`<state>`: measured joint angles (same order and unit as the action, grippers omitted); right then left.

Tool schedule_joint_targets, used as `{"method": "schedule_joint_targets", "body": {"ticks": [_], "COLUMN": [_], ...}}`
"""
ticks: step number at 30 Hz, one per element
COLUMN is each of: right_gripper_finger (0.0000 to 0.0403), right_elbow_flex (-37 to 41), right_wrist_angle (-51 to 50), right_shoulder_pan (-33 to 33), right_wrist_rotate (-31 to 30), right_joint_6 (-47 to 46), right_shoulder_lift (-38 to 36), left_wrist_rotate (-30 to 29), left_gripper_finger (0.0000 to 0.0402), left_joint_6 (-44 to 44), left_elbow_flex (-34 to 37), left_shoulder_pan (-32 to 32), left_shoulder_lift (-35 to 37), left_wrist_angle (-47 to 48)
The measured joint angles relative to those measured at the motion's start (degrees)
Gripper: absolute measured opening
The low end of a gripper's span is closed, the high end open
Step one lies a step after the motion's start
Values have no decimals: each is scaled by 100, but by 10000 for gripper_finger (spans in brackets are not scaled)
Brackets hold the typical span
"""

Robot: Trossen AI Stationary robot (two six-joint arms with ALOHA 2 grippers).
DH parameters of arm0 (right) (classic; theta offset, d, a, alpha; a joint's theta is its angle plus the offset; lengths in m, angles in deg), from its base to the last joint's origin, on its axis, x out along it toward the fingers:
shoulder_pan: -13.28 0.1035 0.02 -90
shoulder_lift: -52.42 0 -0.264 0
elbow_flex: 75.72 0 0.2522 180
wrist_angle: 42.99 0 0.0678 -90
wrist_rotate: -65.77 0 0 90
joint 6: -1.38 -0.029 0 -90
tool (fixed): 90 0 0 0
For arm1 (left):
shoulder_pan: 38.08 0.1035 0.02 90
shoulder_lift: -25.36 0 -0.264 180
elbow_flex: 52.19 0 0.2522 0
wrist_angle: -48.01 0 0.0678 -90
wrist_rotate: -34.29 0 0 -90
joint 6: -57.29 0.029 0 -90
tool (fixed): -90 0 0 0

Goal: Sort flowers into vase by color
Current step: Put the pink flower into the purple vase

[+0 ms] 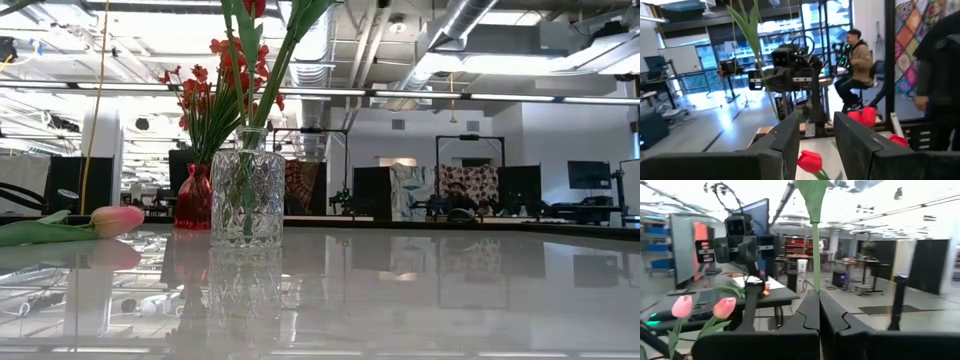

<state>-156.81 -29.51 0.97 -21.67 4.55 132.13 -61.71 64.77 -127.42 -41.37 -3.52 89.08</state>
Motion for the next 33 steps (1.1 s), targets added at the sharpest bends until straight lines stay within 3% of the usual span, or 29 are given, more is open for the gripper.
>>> {"method": "schedule_joint_targets", "body": {"ticks": [8, 14, 21, 26, 33], "right_gripper_finger": [16, 16, 17, 17, 17], "right_elbow_flex": [-1331, -2145, -2588, -2597, -2597], "right_wrist_angle": [-46, -5, -18, -49, -52], "right_shoulder_pan": [348, 547, 683, 745, 729], "right_wrist_rotate": [180, 541, 662, 661, 663], "right_joint_6": [185, 323, 429, 440, 458], "right_shoulder_lift": [1336, 1872, 2269, 2276, 2276], "left_wrist_rotate": [-128, -309, 587, 1584, 1888], "left_gripper_finger": [109, 109, 109, 109, 109], "left_joint_6": [425, 643, 391, 154, -58], "left_elbow_flex": [-190, -197, -194, -190, -192], "left_shoulder_pan": [2, 295, 1093, 1557, 1709], "left_shoulder_lift": [-790, -1061, -1686, -1902, -1953], "left_wrist_angle": [-342, -855, -1425, -1634, -2134]}}
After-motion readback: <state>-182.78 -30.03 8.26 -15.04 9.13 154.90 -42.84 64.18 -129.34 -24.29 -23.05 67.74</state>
